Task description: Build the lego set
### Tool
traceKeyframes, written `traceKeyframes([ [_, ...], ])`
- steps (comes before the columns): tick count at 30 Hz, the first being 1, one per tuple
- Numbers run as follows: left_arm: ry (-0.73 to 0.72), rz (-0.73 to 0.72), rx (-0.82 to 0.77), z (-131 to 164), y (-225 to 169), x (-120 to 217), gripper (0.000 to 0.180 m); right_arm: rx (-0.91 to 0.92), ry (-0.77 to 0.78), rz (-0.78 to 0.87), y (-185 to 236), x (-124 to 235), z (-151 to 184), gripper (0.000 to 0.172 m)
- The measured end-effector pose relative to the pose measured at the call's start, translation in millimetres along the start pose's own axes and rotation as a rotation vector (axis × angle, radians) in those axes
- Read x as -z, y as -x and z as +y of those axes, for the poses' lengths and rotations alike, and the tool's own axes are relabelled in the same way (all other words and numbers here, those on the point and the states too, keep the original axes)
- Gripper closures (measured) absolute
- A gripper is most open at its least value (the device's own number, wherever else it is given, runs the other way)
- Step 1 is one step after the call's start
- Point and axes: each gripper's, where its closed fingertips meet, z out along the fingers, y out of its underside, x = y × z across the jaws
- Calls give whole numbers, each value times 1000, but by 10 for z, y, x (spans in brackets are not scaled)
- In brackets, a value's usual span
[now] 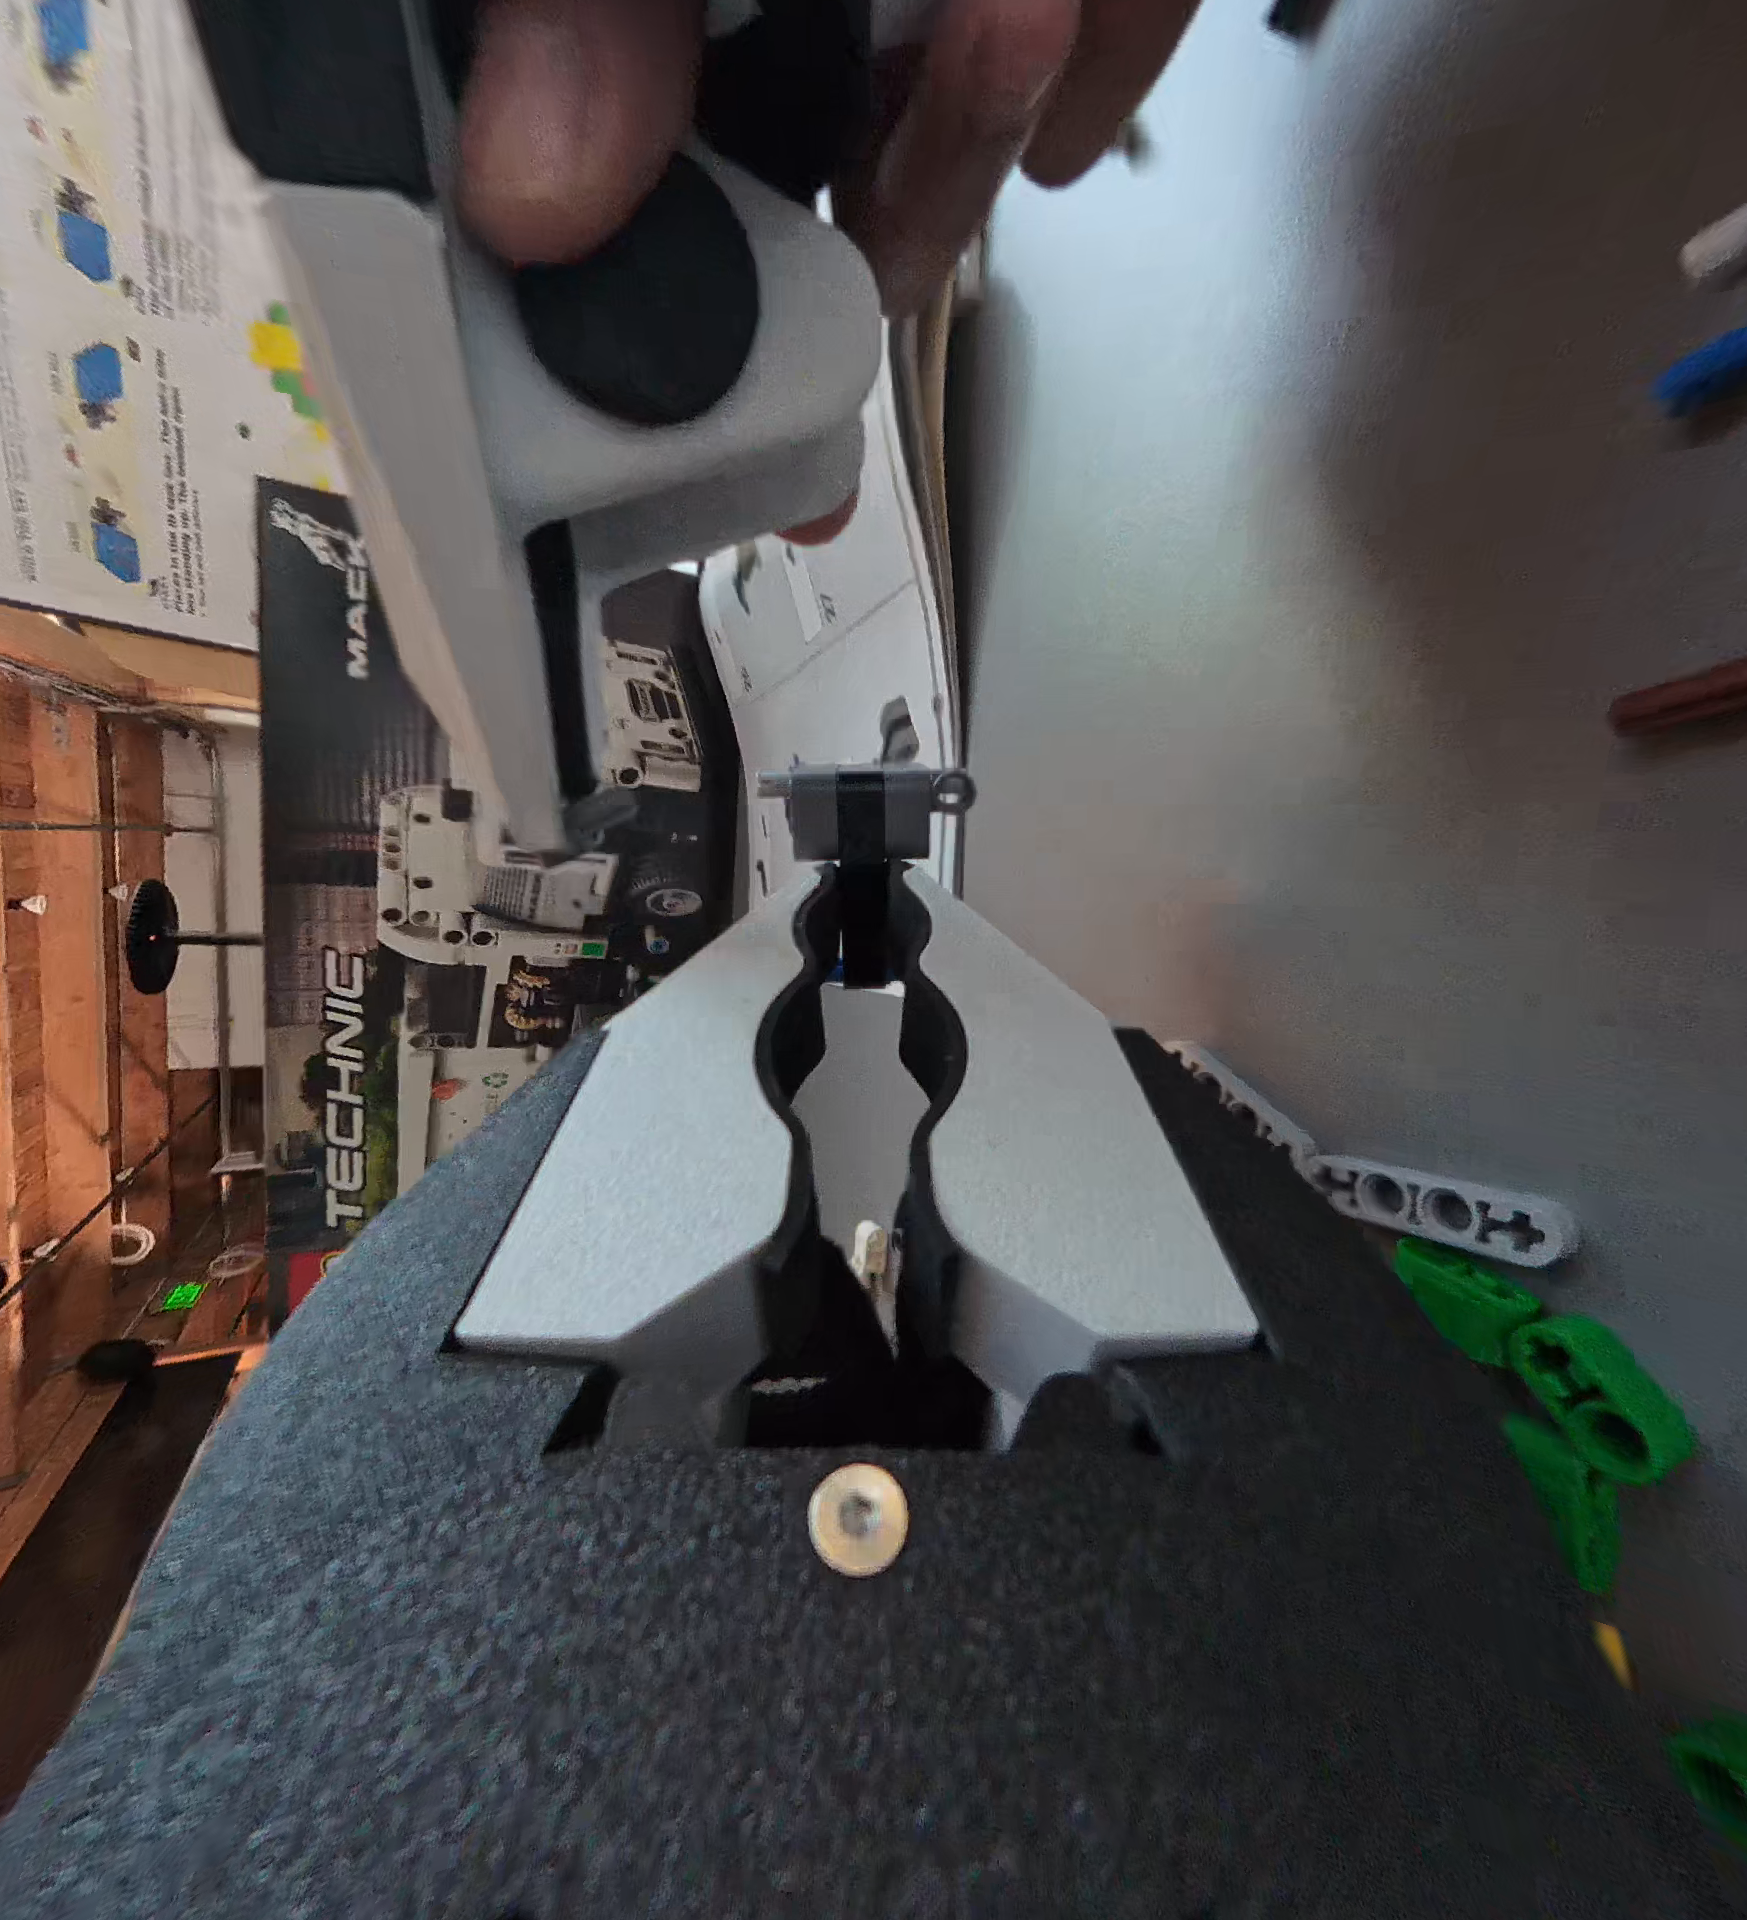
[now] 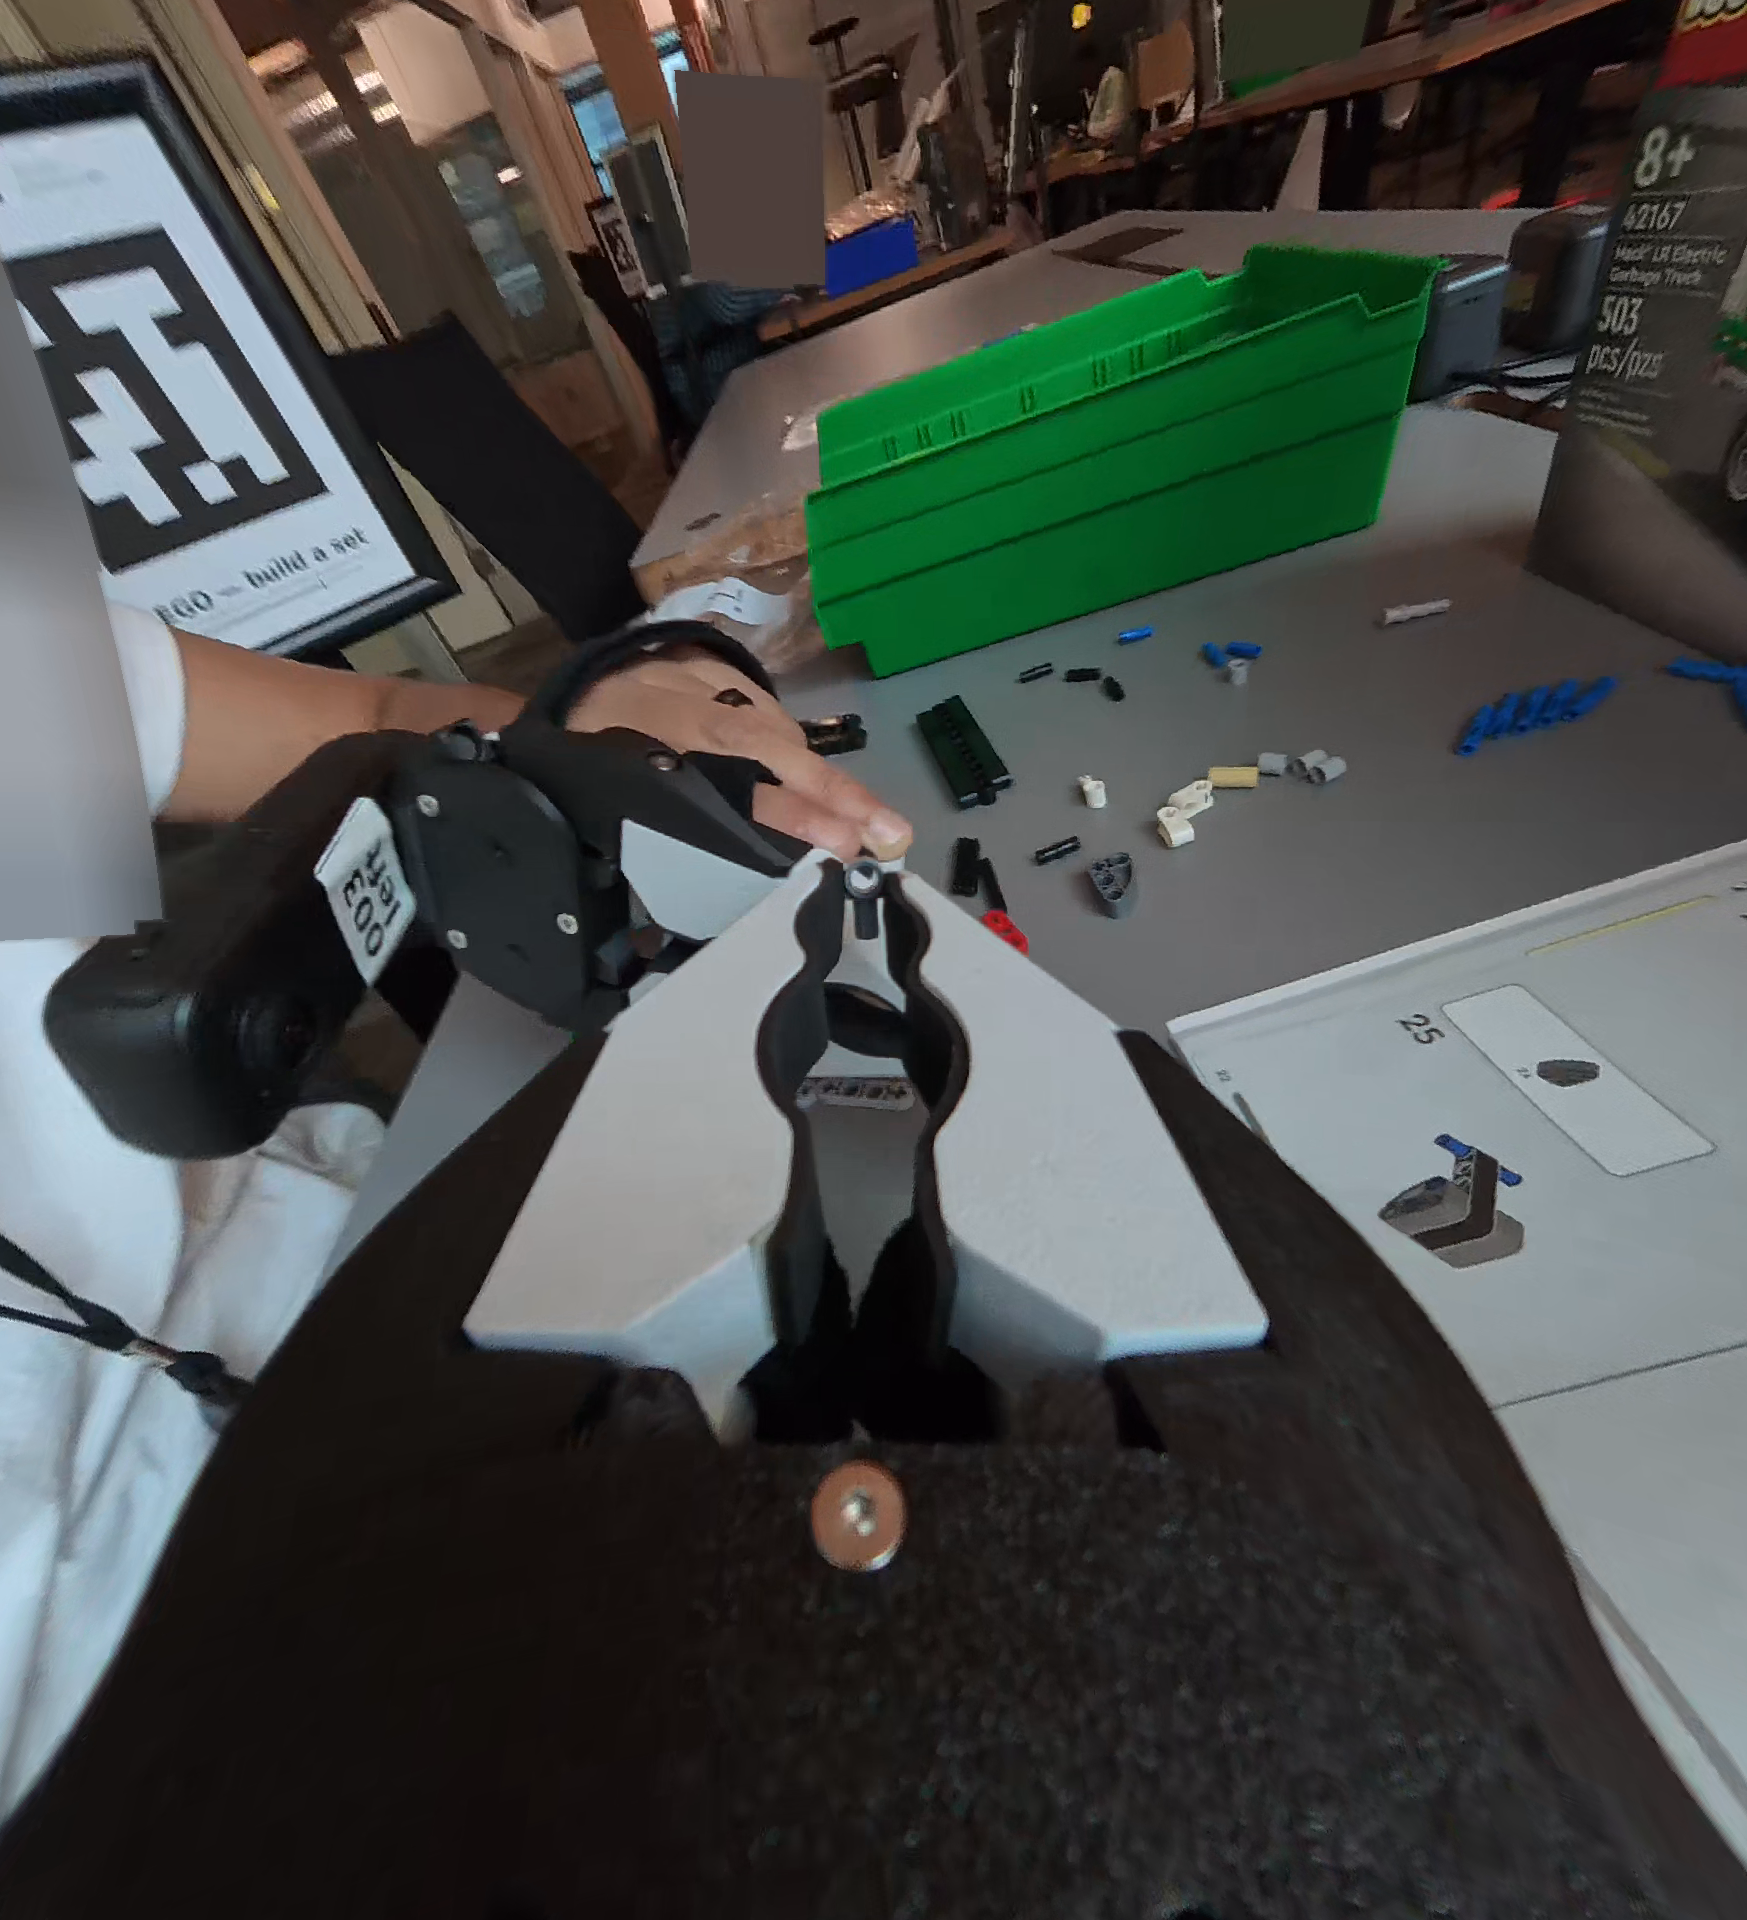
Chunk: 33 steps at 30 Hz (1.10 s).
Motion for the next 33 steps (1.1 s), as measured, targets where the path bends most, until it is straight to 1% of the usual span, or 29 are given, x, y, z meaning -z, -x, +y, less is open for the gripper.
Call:
traceKeyframes([
  [2,-120,14,56,-129,68,102,174,-75,-28,-62,5,104,-68,166],
  [5,-377,86,174,-407,147,345,175,-223,-103,-245,115,239,-190,166],
  [7,-534,112,224,-542,200,497,175,-310,-189,-358,185,300,-289,167],
  [9,-636,137,245,-611,214,584,175,-355,-210,-443,279,315,-315,167],
  [11,-722,127,245,-668,249,653,175,-349,-200,-515,429,301,-306,167],
  [15,-764,105,253,-706,290,713,174,-390,-203,-607,628,265,-336,167],
  [19,-776,67,268,-702,379,769,174,-429,-247,-661,672,296,-394,167],
  [24,-786,69,266,-704,390,806,174,-444,-238,-652,629,258,-343,167],
  [30,-776,89,277,-694,397,805,175,-466,-252,-683,644,277,-361,167],
  [33,-775,107,283,-705,380,807,175,-473,-232,-696,656,282,-342,167],
])
